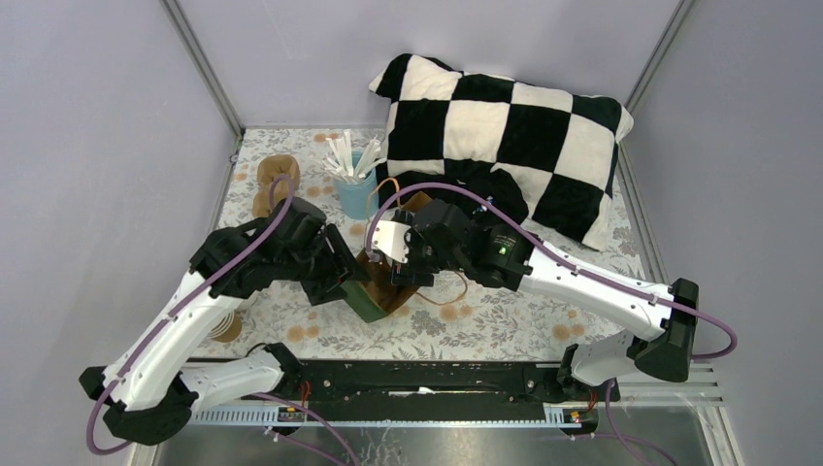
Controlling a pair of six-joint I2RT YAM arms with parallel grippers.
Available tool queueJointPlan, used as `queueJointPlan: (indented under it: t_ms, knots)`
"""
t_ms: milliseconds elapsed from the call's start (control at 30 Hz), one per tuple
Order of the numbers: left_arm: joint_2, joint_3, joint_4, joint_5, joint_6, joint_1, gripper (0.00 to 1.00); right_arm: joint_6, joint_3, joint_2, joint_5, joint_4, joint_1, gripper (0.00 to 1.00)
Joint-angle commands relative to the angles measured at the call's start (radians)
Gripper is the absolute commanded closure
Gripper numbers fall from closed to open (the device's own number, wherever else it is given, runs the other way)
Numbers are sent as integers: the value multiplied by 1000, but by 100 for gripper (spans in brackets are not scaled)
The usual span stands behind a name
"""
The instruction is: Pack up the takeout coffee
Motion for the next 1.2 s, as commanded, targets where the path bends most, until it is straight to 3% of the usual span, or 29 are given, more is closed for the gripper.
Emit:
queueJointPlan:
  t_ms: [0,133,333,533,700,833,933,1167]
  knots:
    - [70,55,27,-119,-58,-76,40,3,45,7,16,10,-2,46]
    - [138,103,15,-209,-28,-126,57,-34,37,-9,5,-10,-2,46]
    - [231,217,-48,-364,55,-208,72,-78,-27,-66,-9,-29,-2,45]
    - [248,212,37,-477,166,-280,89,-58,-83,-134,-66,-50,12,48]
    - [213,66,137,-559,188,-361,97,10,-109,-160,-39,-73,62,49]
    - [224,71,141,-694,177,-469,99,4,-118,-173,8,-87,67,49]
    - [240,66,115,-751,164,-497,99,-74,-160,-193,74,-89,67,48]
    - [172,-17,212,-714,151,-502,100,-295,-305,-258,168,-28,64,46]
